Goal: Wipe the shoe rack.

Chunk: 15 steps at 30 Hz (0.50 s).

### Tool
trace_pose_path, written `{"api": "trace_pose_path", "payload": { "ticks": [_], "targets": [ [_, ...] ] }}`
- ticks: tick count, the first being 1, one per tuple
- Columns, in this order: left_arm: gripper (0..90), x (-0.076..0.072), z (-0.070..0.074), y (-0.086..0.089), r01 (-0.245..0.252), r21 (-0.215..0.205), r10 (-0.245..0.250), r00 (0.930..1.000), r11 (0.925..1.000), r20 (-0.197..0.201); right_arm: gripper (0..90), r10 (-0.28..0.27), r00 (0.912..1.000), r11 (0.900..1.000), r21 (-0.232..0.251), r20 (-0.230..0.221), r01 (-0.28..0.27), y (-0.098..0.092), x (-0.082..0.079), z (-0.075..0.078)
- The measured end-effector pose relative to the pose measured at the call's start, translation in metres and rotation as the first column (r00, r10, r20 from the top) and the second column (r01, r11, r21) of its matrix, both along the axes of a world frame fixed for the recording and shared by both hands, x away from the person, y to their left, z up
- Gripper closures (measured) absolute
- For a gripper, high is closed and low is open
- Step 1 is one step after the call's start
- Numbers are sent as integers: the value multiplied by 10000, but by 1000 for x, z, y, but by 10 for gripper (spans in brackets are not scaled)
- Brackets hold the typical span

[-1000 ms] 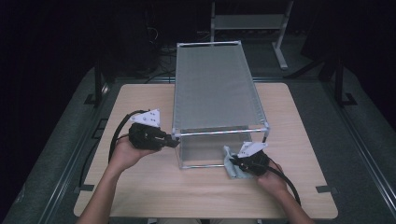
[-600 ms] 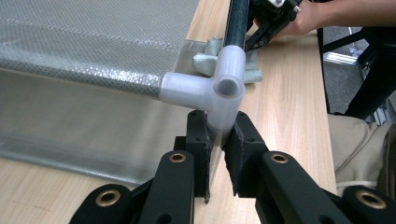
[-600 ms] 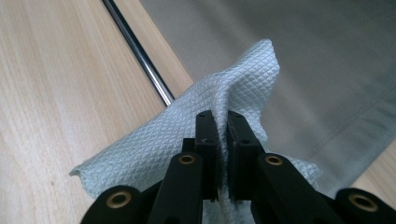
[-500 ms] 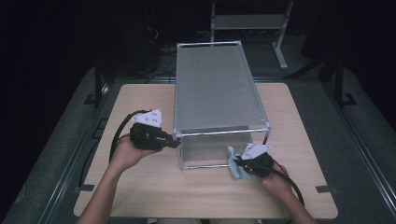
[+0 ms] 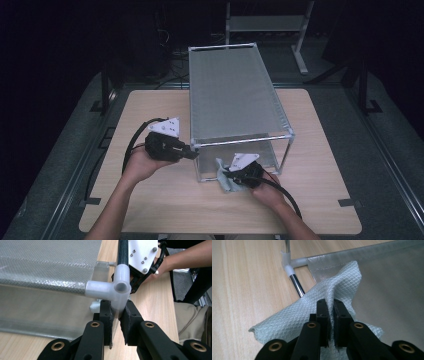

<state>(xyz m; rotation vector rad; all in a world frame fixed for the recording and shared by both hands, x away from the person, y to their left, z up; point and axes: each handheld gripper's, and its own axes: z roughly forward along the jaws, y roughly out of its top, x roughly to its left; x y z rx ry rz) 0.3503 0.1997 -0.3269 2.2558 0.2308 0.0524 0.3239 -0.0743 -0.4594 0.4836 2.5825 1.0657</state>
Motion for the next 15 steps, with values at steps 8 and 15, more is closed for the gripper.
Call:
{"api": "trace_pose_path", "payload": {
  "ticks": [8,15],
  "targets": [
    [798,0,0,-3,18,-26,-18,10000,10000,24,840,-155,9998,9998,108,-77,156,-3,1,-1],
    [798,0,-1,-2,14,-67,-15,10000,10000,-43,840,-231,9997,9997,25,-98,231,-15,1,0]
  ]
}}
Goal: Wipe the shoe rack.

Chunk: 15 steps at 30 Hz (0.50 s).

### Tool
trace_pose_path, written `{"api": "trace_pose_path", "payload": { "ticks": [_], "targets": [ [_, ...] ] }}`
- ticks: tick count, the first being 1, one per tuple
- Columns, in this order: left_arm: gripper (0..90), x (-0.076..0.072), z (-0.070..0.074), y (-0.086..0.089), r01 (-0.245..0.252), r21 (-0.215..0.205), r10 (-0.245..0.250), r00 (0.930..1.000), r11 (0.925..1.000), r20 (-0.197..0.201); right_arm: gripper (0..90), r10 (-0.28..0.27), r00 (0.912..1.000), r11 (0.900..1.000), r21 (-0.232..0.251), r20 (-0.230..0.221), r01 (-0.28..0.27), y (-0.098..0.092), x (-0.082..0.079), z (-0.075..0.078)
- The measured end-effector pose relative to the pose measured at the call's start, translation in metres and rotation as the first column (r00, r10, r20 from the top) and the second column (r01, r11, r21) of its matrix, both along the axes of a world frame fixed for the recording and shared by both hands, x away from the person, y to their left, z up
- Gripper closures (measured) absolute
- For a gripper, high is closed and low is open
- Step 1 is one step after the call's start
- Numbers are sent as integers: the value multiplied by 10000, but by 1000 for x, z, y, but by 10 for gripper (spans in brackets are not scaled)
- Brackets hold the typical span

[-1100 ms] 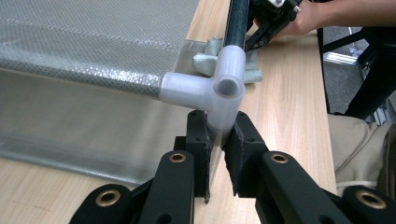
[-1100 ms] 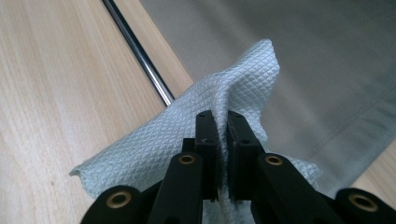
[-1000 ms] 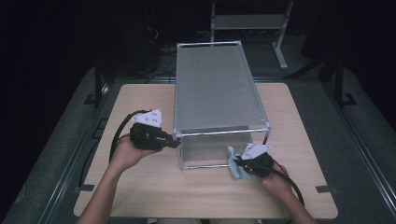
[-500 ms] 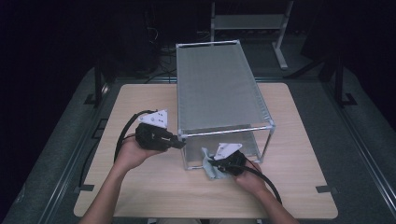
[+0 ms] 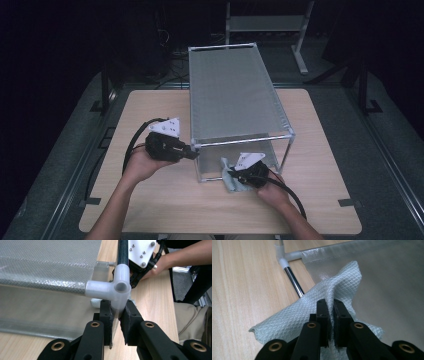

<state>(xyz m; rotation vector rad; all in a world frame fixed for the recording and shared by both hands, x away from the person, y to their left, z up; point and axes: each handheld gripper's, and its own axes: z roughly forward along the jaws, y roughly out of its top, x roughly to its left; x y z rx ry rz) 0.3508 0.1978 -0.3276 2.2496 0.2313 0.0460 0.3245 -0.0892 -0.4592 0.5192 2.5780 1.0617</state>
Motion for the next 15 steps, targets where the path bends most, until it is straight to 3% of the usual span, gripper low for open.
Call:
{"api": "trace_pose_path", "payload": {
  "ticks": [6,12,15],
  "targets": [
    [798,0,0,0,-13,11,13,10000,10000,17,840,43,10000,9999,91,58,-44,12,-1,-1],
    [798,1,-1,5,-67,-132,67,10000,9999,-24,840,-207,9998,9997,141,-69,208,-7,0,-1],
    [798,1,-1,5,-142,-117,142,9999,9998,-12,840,-197,9998,9996,196,-42,198,-3,-1,-1]
  ]
}}
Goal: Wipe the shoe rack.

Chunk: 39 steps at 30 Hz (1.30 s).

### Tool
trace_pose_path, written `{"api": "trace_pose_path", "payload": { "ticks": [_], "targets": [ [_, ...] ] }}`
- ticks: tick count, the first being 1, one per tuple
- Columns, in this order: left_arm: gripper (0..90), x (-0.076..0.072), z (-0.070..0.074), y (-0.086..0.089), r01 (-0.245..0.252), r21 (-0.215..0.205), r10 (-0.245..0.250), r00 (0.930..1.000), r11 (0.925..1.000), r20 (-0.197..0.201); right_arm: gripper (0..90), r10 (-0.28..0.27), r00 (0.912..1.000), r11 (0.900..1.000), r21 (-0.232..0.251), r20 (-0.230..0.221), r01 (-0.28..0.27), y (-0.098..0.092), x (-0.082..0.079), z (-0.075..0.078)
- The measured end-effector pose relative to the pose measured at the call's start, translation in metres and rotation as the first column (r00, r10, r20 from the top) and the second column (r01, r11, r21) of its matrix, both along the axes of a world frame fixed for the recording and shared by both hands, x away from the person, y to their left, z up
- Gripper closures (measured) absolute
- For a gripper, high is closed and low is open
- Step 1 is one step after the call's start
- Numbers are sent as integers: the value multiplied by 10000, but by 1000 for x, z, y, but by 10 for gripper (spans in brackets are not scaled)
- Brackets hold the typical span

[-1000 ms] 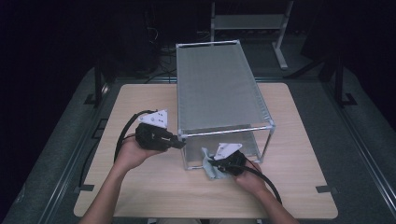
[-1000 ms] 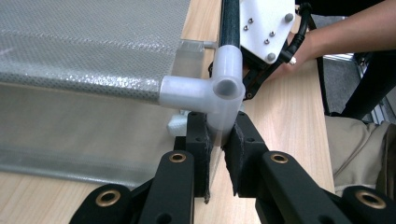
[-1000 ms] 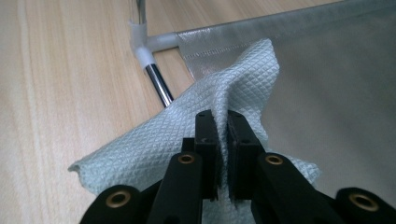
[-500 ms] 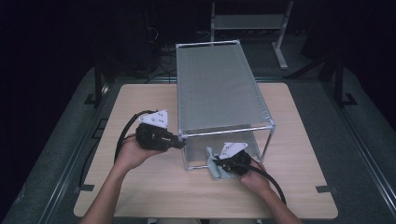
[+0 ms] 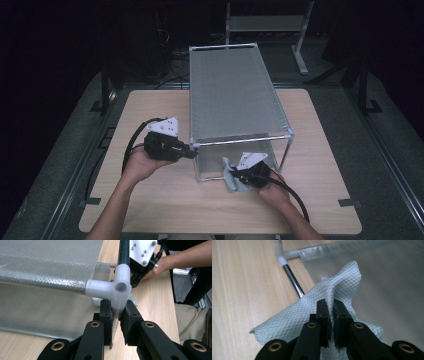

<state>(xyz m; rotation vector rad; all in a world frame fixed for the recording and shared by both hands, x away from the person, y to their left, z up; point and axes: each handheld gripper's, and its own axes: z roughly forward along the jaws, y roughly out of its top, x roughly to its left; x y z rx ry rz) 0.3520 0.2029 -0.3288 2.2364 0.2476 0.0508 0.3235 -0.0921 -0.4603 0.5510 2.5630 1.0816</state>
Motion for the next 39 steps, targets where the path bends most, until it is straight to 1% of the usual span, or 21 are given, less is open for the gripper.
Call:
{"api": "trace_pose_path", "payload": {
  "ticks": [1,2,4,9,10,13,15,17,19,20,21,23,26,27,28,30,34,36,37,39],
  "targets": [
    [798,0,0,1,-63,24,63,10000,10000,31,840,93,9999,10000,-26,46,-93,3,-1,1],
    [798,0,1,2,-109,60,109,9999,9999,63,841,133,9999,9999,62,-101,-132,4,-3,2],
    [798,2,0,8,-251,37,251,9997,9997,22,840,216,9997,9998,1,77,-216,2,-4,4],
    [797,3,1,18,-498,60,498,9988,9987,34,841,373,9989,9992,147,293,-378,-9,-14,15],
    [797,4,1,21,-586,75,585,9983,9983,33,841,417,9985,9991,79,350,-420,-13,-16,16],
    [797,6,1,28,-757,84,757,9971,9971,15,841,504,9984,9985,222,272,-510,-22,-21,21],
    [797,7,2,32,-868,176,868,9962,9961,15,841,704,9969,9973,181,353,-711,-27,-24,24],
    [797,10,3,37,-995,268,994,9950,9947,23,841,763,9968,9965,328,219,-770,-33,-29,27],
    [797,12,3,41,-1109,267,1111,9938,9935,-32,841,820,9966,9962,286,123,-823,-38,-31,30],
    [797,13,3,43,-1139,265,1139,9935,9931,-22,841,797,9968,9961,370,38,-798,-41,-33,32],
    [797,14,3,45,-1203,228,1205,9927,9925,-58,841,815,9967,9958,402,58,-817,-45,-32,32],
    [798,16,3,50,-1284,230,1286,9916,9915,-98,841,776,9970,9956,527,-78,-771,-53,-33,33],
    [798,17,4,57,-1329,313,1331,9911,9906,-43,842,756,9963,9949,698,-408,-726,-61,-33,32],
    [798,17,4,58,-1354,335,1355,9908,9902,-27,842,812,9949,9934,854,-594,-760,-64,-32,31],
    [798,18,4,59,-1336,370,1337,9910,9903,-19,842,939,9934,9920,908,-655,-878,-65,-31,31],
    [798,18,5,62,-1334,382,1335,9910,9903,-14,842,1008,9912,9907,1004,-854,-921,-67,-30,30],
    [798,18,5,67,-1377,384,1378,9905,9897,-5,842,1237,9834,9857,1303,-1326,-1064,-70,-25,27],
    [798,18,5,70,-1438,408,1437,9896,9888,48,842,1337,9798,9848,1308,-1487,-1145,-72,-23,26],
    [798,19,5,71,-1450,421,1449,9894,9885,45,842,1325,9775,9847,1347,-1639,-1109,-74,-22,26],
    [798,19,5,74,-1513,391,1513,9885,9877,45,842,1352,9754,9844,1356,-1742,-1123,-77,-20,26]
  ]
}}
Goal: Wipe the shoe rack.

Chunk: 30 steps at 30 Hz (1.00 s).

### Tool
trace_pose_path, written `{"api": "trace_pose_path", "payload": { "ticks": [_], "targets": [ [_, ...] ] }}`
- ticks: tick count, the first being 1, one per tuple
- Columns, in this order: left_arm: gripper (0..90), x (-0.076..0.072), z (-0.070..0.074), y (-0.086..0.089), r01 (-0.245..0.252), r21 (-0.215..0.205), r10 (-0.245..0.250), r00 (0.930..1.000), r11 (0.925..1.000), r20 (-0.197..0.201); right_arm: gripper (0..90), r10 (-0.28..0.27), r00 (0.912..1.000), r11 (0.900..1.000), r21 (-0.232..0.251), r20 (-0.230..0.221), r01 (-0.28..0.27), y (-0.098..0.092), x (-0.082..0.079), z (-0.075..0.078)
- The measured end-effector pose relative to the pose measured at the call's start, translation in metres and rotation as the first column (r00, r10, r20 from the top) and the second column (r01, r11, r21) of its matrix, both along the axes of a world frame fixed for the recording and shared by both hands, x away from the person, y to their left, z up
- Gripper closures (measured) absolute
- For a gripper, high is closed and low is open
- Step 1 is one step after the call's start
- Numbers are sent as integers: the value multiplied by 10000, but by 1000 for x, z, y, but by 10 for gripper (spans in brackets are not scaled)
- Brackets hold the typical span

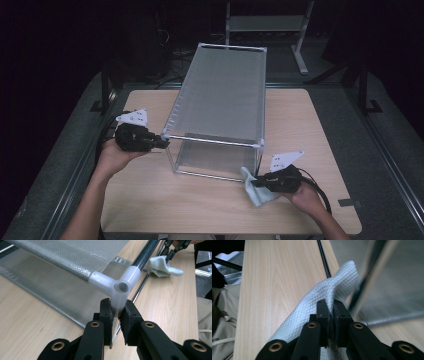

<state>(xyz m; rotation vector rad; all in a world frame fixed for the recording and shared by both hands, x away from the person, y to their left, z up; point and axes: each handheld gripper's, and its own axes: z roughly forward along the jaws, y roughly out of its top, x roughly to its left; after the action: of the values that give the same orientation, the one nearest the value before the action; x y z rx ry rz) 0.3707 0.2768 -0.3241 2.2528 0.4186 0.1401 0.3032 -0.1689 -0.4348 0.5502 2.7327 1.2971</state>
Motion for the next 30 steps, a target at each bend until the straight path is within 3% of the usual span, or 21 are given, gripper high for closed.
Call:
{"api": "trace_pose_path", "payload": {
  "ticks": [8,13,16,20,25,30],
  "targets": [
    [798,3,0,10,-337,54,337,9994,9994,29,843,-53,9989,9998,-171,-459,46,-14,2,-2],
    [797,5,1,22,-676,73,676,9977,9977,-8,844,-514,9966,9975,-515,-641,481,-33,1,-9],
    [797,6,1,25,-790,47,790,9969,9969,-35,844,-682,9958,9970,-402,-611,658,-38,2,-8],
    [797,8,0,28,-802,-35,802,9967,9968,-86,844,-535,9980,9986,-78,-338,532,-32,4,3],
    [797,8,1,28,-843,14,843,9964,9964,-88,843,159,9995,9996,218,267,-165,-5,8,29],
    [796,9,1,31,-938,18,938,9955,9956,-100,844,396,9976,9986,319,568,-415,1,11,45]
  ]
}}
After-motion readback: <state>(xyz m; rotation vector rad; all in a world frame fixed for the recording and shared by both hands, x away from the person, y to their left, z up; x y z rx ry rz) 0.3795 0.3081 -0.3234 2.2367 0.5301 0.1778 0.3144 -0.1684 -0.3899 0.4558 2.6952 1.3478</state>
